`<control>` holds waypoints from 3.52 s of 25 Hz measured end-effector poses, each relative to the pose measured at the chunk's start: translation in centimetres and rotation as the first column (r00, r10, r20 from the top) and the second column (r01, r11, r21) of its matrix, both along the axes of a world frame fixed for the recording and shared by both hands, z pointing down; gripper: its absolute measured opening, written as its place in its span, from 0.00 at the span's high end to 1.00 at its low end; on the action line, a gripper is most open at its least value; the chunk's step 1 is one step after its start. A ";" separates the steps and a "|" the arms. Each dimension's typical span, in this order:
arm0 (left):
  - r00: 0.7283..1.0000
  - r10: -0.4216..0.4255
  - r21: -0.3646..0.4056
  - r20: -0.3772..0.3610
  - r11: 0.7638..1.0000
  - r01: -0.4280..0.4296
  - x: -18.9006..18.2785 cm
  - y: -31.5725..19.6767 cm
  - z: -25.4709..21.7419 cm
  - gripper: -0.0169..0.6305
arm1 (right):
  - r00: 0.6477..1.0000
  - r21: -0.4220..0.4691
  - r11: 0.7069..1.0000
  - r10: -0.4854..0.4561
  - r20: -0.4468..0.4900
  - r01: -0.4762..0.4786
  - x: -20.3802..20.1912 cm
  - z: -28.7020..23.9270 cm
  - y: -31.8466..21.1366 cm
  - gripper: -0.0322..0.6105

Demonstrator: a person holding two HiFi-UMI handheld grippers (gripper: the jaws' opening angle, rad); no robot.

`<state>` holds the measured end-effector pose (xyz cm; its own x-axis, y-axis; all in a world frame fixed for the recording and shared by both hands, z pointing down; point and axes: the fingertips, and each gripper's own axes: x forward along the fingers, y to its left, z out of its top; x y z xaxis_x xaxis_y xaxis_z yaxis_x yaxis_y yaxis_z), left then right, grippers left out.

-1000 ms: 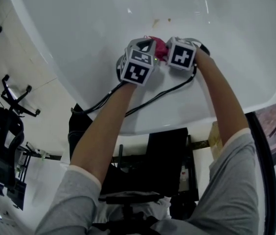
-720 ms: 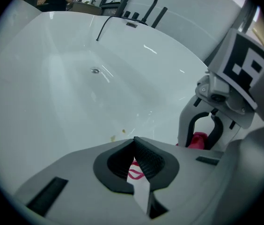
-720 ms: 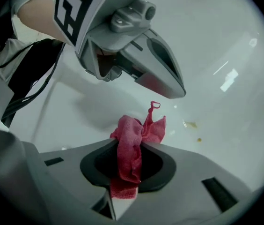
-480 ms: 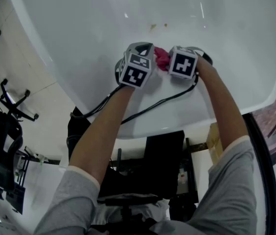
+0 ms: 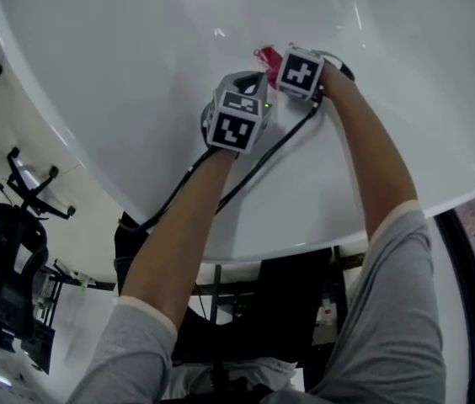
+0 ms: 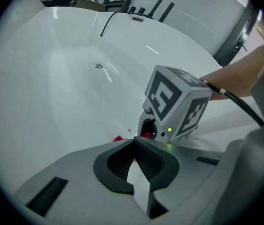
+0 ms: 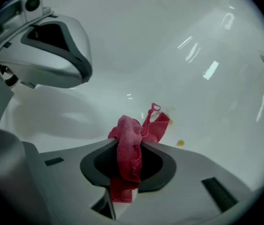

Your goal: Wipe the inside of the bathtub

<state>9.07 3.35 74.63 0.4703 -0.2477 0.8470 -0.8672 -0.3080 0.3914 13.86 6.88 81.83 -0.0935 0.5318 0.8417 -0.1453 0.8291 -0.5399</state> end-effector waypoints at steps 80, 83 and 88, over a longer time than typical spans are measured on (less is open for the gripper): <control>0.956 -0.242 0.140 0.163 0.965 0.220 -10.3 -11.5 2.2 0.97 | 0.745 0.657 0.489 0.645 0.169 -0.573 -1.4 6.5 -22.8 0.81; 0.954 -0.247 0.146 0.168 0.964 0.224 -10.5 -11.9 2.1 0.97 | 0.795 0.597 0.561 0.557 0.240 -0.573 -6.4 6.3 -21.7 0.81; 0.952 -0.252 0.148 0.176 0.963 0.227 -10.7 -11.8 2.4 0.97 | 0.881 0.549 0.689 0.382 0.280 -0.473 -10.6 6.2 -18.7 0.81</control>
